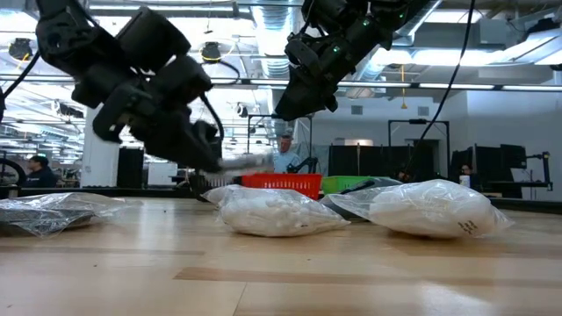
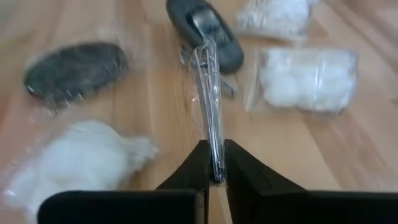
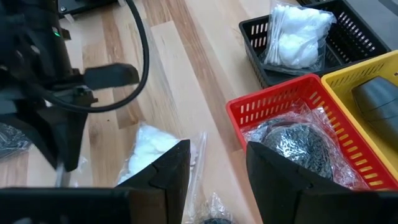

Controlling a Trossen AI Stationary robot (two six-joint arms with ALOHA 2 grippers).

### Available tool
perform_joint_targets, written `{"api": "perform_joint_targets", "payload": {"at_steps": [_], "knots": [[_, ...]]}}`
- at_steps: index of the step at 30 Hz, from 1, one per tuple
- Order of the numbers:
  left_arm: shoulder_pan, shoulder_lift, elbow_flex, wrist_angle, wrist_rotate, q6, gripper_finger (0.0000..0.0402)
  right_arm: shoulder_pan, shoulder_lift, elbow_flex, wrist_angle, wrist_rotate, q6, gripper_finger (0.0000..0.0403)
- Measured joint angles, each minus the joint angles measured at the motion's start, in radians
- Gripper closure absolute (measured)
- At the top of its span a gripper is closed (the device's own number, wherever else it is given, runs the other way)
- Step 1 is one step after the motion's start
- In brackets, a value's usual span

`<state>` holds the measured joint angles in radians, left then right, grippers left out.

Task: Pick & Place Travel size toiletries
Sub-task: Put the silver nail cutter into the green bin

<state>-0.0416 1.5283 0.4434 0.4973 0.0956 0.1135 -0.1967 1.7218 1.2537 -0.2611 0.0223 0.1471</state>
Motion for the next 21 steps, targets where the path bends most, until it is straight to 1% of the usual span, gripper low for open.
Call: {"api": "perform_joint_targets", "payload": {"at_steps": [11,21], "knots": [[0.0,-0.123,0.001,0.0,-0.048,0.0,0.0383,0.0,0.0,0.0,0.004,0.0,0.003,0.0256],[0.001,-0.248,0.002,-0.001,-0.123,0.001,0.0383,0.0,0.0,0.0,0.008,0.0,0.002,0.0256]]}}
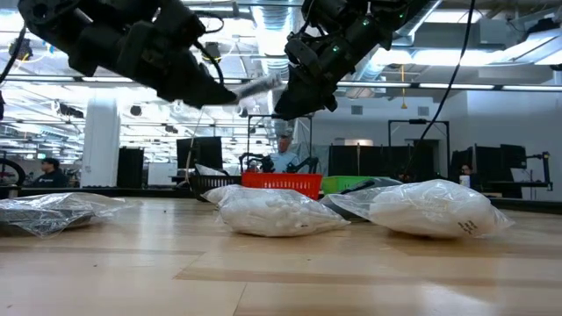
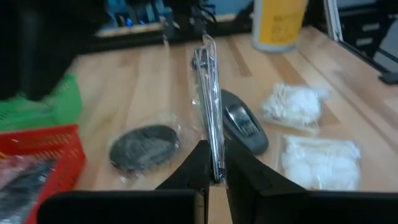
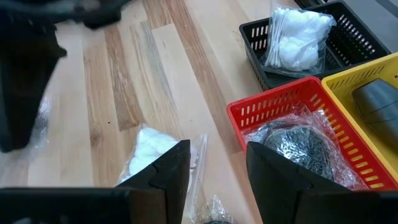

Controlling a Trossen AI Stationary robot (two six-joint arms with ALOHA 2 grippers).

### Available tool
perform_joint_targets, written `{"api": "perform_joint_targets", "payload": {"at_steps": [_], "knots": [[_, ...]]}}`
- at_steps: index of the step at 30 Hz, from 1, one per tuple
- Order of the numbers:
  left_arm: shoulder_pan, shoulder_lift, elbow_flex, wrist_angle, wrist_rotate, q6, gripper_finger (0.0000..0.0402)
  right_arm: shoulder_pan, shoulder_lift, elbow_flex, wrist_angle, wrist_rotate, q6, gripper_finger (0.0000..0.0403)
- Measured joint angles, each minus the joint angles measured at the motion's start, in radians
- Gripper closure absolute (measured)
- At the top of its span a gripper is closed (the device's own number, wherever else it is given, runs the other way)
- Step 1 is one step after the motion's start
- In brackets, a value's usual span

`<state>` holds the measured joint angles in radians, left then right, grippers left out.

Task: Pick & Place Travel size toiletries
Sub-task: Put the silver nail cutter into the green bin

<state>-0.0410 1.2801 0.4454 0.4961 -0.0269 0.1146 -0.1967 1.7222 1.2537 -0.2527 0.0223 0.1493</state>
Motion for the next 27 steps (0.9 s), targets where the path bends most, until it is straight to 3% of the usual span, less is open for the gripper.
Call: {"api": "perform_joint_targets", "payload": {"at_steps": [11,27], "knots": [[0.0,-0.093,0.002,0.001,-0.108,0.0,0.0383,0.005,0.0,0.0,0.004,0.0,-0.008,0.0256],[0.003,-0.117,0.002,0.001,-0.16,0.0,0.0383,0.103,-0.005,0.0,0.093,0.0,-0.186,0.0255]]}}
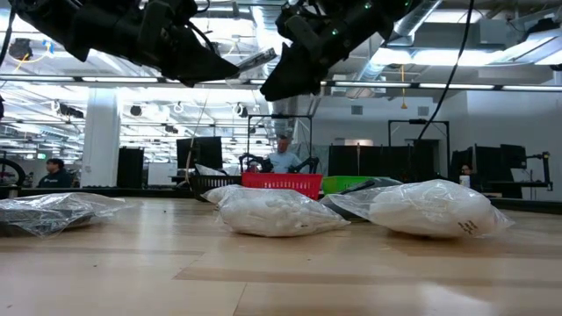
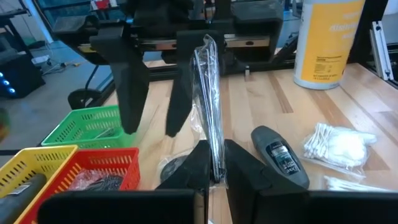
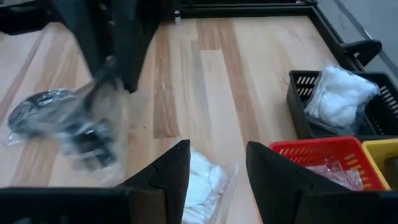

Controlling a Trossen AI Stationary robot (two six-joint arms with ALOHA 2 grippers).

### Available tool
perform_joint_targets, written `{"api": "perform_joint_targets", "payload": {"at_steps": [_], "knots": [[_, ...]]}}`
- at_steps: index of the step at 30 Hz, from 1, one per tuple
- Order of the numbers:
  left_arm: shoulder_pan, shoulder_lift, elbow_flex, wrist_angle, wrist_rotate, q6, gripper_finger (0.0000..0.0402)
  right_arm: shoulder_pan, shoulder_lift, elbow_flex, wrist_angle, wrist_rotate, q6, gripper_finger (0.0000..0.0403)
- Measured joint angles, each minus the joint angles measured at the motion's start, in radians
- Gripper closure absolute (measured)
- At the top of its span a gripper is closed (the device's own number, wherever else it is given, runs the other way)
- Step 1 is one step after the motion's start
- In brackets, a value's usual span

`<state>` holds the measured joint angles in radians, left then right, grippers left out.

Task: Pick & Place Travel size toiletries
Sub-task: Put the silver nail cutter into the green bin

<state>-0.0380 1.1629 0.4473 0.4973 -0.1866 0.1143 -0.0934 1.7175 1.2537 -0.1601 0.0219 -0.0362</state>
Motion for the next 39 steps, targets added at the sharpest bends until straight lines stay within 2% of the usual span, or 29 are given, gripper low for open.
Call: {"api": "perform_joint_targets", "payload": {"at_steps": [22,39], "knots": [[0.0,0.001,0.0,0.0,-0.001,0.0,0.0383,0.088,-0.019,0.0,-0.011,0.0,-0.038,0.0256],[0.0,0.001,0.0,0.0,0.0,0.0,0.0383,0.093,-0.024,0.0,0.042,0.0,-0.044,0.0256]]}}
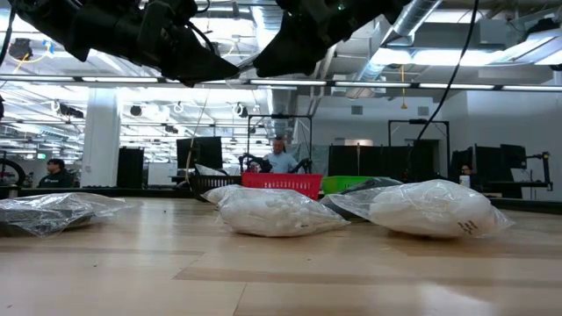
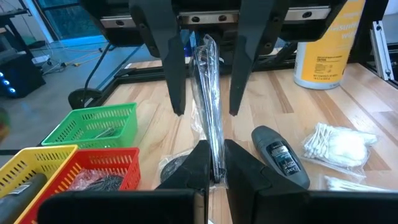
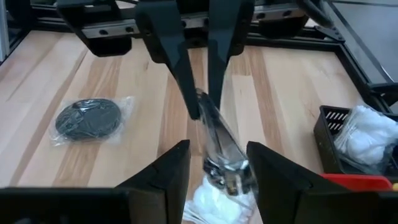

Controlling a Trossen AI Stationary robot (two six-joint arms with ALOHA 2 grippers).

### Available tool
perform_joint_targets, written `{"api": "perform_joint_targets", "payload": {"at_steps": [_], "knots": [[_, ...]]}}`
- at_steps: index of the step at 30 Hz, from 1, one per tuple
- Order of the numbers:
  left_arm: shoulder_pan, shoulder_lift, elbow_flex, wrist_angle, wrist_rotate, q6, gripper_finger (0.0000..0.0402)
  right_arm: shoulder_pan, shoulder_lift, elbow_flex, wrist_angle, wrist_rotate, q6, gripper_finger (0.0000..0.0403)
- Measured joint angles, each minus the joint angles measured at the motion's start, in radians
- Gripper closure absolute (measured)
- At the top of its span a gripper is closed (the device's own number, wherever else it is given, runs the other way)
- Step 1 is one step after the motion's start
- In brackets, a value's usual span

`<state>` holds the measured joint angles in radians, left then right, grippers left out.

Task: Pick & Place Travel size toiletries
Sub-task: Put the silver nail cutter into the green bin

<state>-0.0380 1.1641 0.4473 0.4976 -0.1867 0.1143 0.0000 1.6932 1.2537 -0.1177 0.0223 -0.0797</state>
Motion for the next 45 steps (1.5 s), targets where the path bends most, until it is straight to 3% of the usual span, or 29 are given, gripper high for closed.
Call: {"api": "perform_joint_targets", "payload": {"at_steps": [8,17,40,45], "knots": [[0.0,0.0,0.0,0.0,0.002,0.0,0.0382,0.013,0.0,0.0,0.03,0.0,-0.016,0.0274],[0.0,0.0,0.0,-0.001,0.007,0.009,0.0382,0.011,0.0,0.0,0.036,-0.006,-0.029,0.036],[0.001,0.0,0.0,0.002,-0.009,-0.002,0.0352,-0.005,0.0,0.0,0.013,0.002,-0.036,0.036],[0.001,0.0,0.0,0.002,-0.053,0.001,0.035,-0.014,0.0,0.0,-0.003,0.003,-0.035,0.036]]}}
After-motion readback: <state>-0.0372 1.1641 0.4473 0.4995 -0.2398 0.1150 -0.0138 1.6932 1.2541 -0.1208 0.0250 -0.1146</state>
